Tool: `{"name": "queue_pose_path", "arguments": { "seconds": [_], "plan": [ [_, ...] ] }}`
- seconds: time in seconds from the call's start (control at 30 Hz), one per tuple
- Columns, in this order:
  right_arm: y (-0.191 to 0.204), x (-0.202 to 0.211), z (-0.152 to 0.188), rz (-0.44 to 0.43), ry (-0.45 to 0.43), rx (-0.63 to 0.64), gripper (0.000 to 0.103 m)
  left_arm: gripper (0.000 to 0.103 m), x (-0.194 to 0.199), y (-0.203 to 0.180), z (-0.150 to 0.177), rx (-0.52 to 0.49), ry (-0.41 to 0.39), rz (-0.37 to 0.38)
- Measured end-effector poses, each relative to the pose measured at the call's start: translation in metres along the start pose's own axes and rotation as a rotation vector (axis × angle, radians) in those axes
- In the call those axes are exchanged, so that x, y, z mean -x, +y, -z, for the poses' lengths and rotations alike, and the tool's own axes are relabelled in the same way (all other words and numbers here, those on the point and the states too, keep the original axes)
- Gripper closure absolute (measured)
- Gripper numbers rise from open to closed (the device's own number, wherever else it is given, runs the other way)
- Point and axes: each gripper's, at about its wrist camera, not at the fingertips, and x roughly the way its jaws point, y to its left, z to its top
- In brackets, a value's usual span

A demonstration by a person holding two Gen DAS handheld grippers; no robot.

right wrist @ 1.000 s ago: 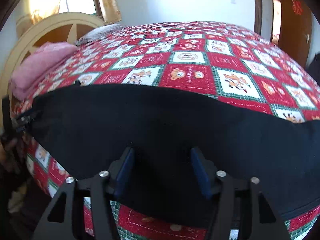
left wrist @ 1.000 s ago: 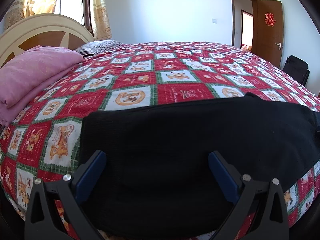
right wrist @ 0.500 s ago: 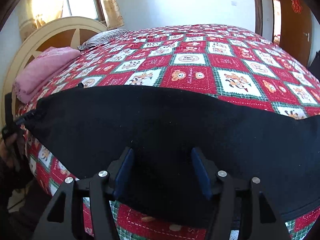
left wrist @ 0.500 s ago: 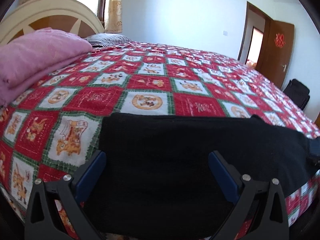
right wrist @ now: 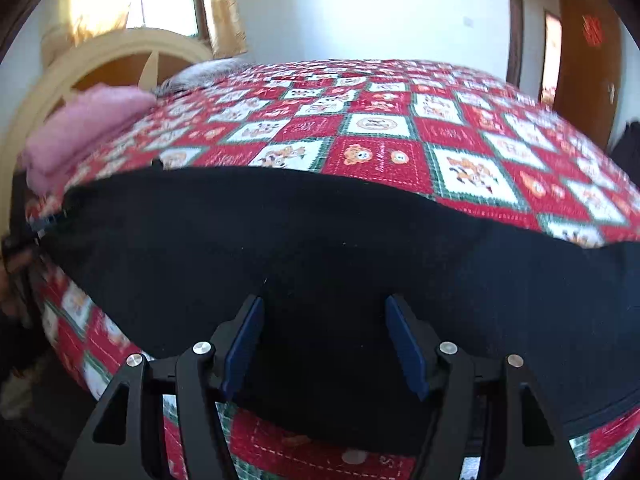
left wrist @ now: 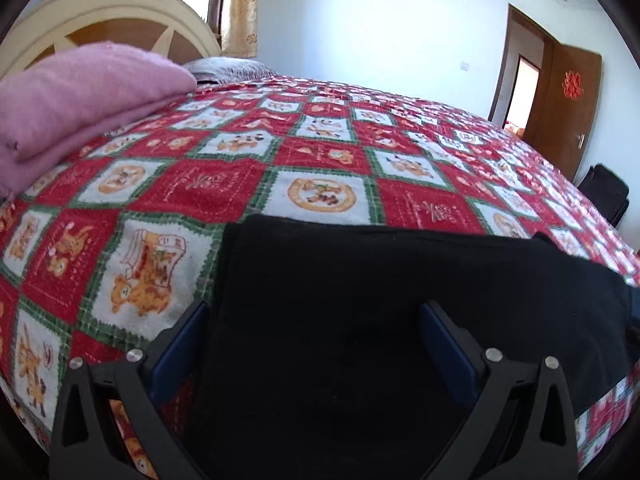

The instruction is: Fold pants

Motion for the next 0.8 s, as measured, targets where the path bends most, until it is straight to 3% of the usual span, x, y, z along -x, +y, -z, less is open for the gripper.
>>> {"name": "queue_pose_path", "arguments": {
  "seconds": [0.1,0.17,0.37,0.57,0.67,0.77,0.8],
  "plan": [
    [-0.016,0.007,-0.008,-0.067,0.028,-0.063,0.038,0.0,0.007,0.002,-0.002,0.011,0.001,-0.049],
    [-0.039,0.029,-0.018,-0.069,-0.018,-0.137,0.038,0.0,0.016,0.002,-0.003,0.008,-0.032,-0.1],
    [-0.147,0.12,-0.033,0.105,-0.23,-0.311,0.038,0.0,0.036,0.006,-0.011,0.065,-0.097,-0.11],
    [-0.279,0.156,-0.027,0.335,-0.163,-0.523,0.044,0.0,0.042,-0.015,-0.013,0.039,-0.113,-0.087],
    [-0.328,0.148,-0.018,0.267,-0.077,-0.656,0.048,0.0,0.038,-0.026,-0.012,0.011,-0.092,-0.081],
    [-0.345,0.13,-0.013,0.173,-0.014,-0.704,0.049,0.0,0.031,-0.029,-0.009,0.009,-0.066,-0.085],
    [-0.347,0.122,-0.011,0.146,0.01,-0.713,0.058,0.0,0.028,-0.029,-0.007,0.011,-0.057,-0.086]
  ]
}}
